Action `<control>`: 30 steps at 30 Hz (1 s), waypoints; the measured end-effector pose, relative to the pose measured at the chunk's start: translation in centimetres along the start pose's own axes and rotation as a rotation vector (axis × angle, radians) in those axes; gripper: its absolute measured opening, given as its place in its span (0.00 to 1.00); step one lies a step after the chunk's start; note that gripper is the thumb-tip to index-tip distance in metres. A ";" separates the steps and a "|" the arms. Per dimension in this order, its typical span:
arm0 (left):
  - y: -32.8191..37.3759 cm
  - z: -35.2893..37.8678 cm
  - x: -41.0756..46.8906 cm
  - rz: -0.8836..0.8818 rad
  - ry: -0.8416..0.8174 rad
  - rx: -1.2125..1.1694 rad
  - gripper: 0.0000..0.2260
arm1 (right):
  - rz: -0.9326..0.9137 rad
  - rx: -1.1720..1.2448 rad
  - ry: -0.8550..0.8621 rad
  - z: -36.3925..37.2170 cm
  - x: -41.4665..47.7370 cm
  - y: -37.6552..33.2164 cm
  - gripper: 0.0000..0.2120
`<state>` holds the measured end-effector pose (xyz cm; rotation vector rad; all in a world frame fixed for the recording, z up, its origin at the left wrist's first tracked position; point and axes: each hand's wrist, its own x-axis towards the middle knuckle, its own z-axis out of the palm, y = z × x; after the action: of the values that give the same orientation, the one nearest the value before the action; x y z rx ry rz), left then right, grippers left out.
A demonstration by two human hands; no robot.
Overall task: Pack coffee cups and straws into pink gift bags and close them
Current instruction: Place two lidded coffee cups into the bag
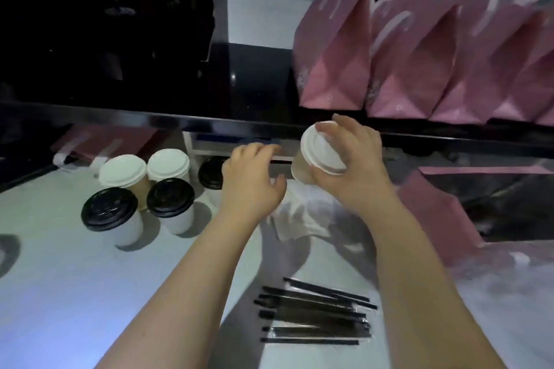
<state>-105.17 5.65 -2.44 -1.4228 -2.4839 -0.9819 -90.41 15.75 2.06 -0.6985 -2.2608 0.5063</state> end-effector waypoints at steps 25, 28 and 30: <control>23.7 11.2 1.1 0.316 -0.451 -0.035 0.32 | 0.320 -0.337 -0.381 -23.1 -5.2 19.2 0.30; 23.4 10.9 1.2 0.329 -0.563 0.041 0.38 | 0.364 -0.337 -0.607 -21.4 -5.5 21.9 0.32; 23.4 10.7 0.9 0.298 -0.619 0.054 0.42 | 0.392 -0.321 -0.694 -20.4 -5.3 23.4 0.33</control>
<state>-84.56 20.77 0.65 -2.2665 -2.5084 -0.4557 -64.65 33.76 0.63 -1.3030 -2.9011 0.6504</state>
